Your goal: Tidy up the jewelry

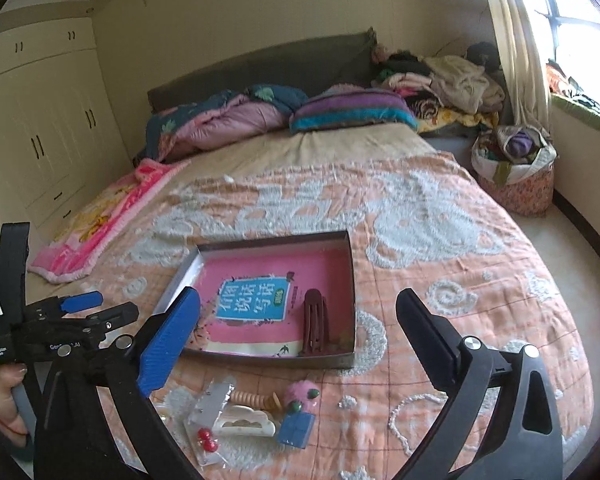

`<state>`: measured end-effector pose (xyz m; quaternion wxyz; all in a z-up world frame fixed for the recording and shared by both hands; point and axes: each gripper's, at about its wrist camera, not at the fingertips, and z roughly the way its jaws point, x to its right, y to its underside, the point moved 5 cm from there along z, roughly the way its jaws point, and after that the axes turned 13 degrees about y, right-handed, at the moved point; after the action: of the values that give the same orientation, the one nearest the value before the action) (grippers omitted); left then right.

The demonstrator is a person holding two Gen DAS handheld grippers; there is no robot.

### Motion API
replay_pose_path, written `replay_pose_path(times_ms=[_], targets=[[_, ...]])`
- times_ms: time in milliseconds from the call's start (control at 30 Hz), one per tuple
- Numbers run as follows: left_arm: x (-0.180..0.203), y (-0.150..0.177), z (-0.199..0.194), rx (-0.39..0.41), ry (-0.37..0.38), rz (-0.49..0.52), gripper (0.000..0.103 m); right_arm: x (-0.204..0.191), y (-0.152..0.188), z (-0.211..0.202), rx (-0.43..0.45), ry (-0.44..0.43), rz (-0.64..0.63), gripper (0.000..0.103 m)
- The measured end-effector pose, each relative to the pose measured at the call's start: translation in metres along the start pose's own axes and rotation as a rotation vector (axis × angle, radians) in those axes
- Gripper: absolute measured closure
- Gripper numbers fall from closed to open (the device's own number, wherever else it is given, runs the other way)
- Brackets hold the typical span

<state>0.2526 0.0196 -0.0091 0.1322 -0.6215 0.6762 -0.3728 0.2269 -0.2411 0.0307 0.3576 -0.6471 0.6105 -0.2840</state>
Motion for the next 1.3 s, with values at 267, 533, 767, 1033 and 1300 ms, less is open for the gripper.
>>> replay_pose_path(times_ms=[267,533,767,1033,1300], targets=[[0.009,0.001,-0.029,0.036,0.003,0.013,0.009,-0.004,-0.007,-0.038,0.058,-0.019,0.0,0.005],[0.016,0.005,-0.056,0.074,0.013,0.023,0.009,-0.009,-0.007,-0.07,0.098,-0.044,-0.014,0.005],[0.018,0.014,-0.076,0.096,0.024,0.017,0.009,-0.011,0.0,-0.085,0.101,-0.054,-0.023,0.004],[0.012,0.031,-0.09,0.097,0.002,0.015,0.009,-0.016,0.017,-0.096,0.089,-0.069,-0.053,0.004],[0.007,0.058,-0.083,0.053,-0.015,0.013,0.009,-0.025,0.039,-0.094,0.049,-0.092,-0.079,0.004]])
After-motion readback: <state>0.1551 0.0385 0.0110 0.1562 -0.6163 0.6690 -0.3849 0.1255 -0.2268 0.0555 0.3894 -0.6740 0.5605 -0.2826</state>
